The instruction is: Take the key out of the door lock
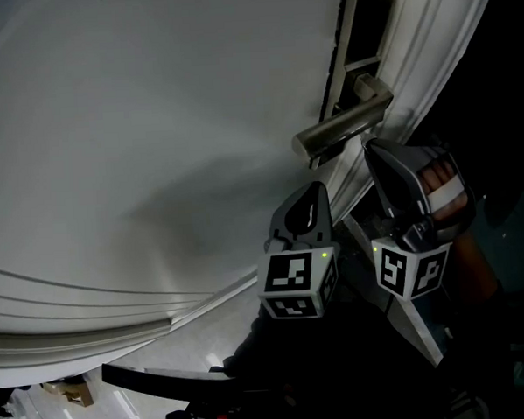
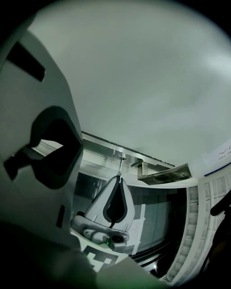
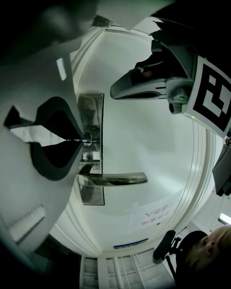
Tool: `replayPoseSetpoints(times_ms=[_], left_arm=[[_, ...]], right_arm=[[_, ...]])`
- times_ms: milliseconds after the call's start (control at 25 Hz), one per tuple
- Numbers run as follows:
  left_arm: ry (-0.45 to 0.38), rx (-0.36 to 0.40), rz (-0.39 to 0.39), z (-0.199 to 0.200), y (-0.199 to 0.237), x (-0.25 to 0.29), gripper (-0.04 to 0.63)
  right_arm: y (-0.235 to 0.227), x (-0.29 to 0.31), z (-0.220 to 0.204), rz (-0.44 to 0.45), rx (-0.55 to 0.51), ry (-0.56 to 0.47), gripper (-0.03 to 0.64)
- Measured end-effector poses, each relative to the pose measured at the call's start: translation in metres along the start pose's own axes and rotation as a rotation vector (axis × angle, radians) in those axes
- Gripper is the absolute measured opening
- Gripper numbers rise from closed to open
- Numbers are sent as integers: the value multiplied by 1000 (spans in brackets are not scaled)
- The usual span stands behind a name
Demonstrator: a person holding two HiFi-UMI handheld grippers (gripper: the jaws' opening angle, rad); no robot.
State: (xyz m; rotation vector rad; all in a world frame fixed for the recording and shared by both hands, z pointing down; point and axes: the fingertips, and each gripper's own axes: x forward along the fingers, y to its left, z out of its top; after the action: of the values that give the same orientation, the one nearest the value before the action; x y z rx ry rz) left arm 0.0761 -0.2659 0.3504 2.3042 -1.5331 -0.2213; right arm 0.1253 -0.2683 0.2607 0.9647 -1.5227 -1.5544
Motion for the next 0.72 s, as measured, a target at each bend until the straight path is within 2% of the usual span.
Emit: replayPoseSetpoints(times_ms=[720], left_arm=[[4,7,7,-1,2,-4,0]], right_arm=[[-2,-6,3,-11,4,-6,12]])
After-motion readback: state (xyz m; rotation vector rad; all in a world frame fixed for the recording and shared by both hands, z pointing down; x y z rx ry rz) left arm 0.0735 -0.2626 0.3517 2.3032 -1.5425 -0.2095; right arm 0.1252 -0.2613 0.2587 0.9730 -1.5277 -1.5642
